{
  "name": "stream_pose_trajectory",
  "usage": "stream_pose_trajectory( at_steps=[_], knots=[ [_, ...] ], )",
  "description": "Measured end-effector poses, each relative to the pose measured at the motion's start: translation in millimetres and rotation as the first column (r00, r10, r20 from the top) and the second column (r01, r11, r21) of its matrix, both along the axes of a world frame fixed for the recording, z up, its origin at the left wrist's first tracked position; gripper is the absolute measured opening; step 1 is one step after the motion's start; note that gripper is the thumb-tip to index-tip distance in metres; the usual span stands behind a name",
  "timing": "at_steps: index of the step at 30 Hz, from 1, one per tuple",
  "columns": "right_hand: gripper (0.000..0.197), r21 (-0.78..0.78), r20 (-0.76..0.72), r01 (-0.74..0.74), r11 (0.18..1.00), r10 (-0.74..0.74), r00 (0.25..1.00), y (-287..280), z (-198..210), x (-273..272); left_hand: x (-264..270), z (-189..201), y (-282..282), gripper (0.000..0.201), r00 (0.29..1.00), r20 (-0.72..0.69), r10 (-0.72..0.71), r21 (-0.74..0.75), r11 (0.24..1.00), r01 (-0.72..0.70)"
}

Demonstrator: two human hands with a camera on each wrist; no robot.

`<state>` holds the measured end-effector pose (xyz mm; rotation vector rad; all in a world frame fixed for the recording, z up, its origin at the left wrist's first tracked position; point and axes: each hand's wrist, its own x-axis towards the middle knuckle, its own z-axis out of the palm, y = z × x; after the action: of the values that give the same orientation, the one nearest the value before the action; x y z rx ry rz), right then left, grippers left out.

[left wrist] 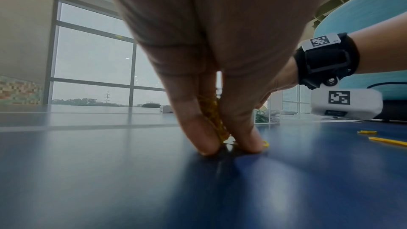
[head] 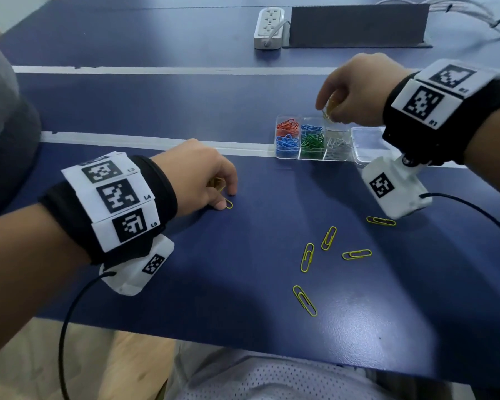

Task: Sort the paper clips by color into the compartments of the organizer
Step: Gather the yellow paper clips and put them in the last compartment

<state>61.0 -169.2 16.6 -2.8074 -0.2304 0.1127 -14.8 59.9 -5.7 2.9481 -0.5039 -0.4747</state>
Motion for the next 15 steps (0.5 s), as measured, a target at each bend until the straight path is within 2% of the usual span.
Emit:
stream_pose_trajectory(
  at_steps=[5,8,10,15],
  knots=[
    [0.017,0.068,-0.086,0.047,0.997,-0.041,0.995,-4,4,-1,-1,-3,-2,0.008,0.998,-0.058,0.001,-0.009,1.000,-0.001],
    [0.014,0.100,-0.100,0.074,0.992,-0.064,0.993,-5,4,-3,-2,-1,-4,0.014,0.996,-0.091,0.003,-0.011,1.000,-0.004],
    [0.014,0.132,-0.114,0.089,0.987,-0.074,0.991,-5,4,-4,-1,5,-7,0.017,0.995,-0.094,0.016,-0.060,0.998,-0.022],
    [0.020,0.172,-0.068,0.075,0.982,-0.064,0.996,-11,8,-7,22,25,-37,0.017,1.000,0.015,0.011,-0.258,0.966,-0.006]
  ],
)
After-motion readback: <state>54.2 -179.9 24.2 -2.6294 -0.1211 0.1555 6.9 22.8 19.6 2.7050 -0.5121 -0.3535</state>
